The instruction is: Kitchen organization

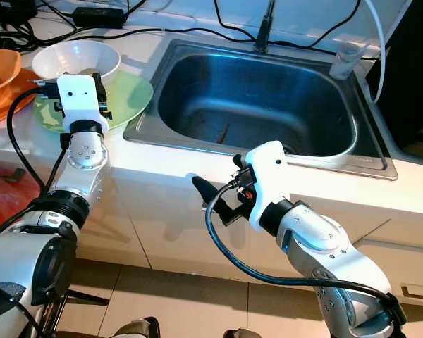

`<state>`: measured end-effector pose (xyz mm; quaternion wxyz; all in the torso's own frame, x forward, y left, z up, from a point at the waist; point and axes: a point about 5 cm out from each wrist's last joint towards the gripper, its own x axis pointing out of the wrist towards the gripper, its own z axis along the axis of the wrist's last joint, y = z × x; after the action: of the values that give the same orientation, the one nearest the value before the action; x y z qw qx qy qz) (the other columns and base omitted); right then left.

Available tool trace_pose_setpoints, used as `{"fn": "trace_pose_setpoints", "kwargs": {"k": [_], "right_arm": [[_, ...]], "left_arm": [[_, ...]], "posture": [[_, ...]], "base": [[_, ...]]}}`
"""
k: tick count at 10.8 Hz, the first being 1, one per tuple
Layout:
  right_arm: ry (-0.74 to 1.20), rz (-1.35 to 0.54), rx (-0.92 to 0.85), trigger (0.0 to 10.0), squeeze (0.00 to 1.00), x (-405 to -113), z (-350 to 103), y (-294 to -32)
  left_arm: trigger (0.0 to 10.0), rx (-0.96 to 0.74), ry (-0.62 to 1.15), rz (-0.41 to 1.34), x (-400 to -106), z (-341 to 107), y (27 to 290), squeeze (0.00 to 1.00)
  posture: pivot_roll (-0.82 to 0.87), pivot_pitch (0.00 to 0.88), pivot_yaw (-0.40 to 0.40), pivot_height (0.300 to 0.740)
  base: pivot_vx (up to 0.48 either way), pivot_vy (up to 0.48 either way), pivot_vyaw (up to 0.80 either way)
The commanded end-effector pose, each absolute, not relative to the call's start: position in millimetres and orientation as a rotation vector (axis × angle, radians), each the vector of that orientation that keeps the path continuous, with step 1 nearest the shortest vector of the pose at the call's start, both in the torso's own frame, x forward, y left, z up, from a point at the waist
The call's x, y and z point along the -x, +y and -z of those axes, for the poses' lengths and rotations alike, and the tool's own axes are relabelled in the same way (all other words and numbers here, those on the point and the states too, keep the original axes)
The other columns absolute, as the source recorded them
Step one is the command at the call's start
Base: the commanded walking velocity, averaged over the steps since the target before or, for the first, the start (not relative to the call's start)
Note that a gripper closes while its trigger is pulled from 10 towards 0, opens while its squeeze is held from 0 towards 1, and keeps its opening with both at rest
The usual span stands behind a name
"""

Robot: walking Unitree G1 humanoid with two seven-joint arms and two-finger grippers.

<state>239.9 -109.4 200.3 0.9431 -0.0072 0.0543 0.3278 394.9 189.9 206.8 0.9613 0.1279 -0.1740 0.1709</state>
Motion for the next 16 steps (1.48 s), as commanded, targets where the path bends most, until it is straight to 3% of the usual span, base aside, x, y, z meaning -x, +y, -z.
{"fn": "trace_pose_setpoints", "kwargs": {"k": [1,2,12,16], "right_arm": [[0.117,-0.653,0.022,10.0,0.0,-238.3,-200.4,-112.8],[0.117,-0.652,0.022,10.0,0.0,-238.3,-200.4,-112.9],[0.115,-0.652,0.027,10.0,0.0,-239.5,-200.4,-113.6],[0.11,-0.649,0.03,10.0,0.0,-242.3,-201.2,-114.0]], "left_arm": [[10.0,-0.264,-0.368,-0.353,-397.5,-214.6,187.8,0.0],[0.0,-0.256,-0.372,-0.346,-397.7,-215.7,187.9,0.0],[0.0,-0.241,-0.399,-0.331,-397.7,-219.7,186.5,0.0],[0.0,-0.283,-0.619,-0.262,-397.0,-260.9,162.1,0.0]], "posture": [[-0.2,0.13,-0.066,0.74],[-0.2,0.13,-0.065,0.74],[-0.19,0.122,-0.068,0.74],[-0.19,0.115,-0.071,0.74]], "base": [[0.0,0.0,0.0],[0.0,0.0,0.0],[0.0,0.0,0.0],[0.0,0.0,0.0]]}}
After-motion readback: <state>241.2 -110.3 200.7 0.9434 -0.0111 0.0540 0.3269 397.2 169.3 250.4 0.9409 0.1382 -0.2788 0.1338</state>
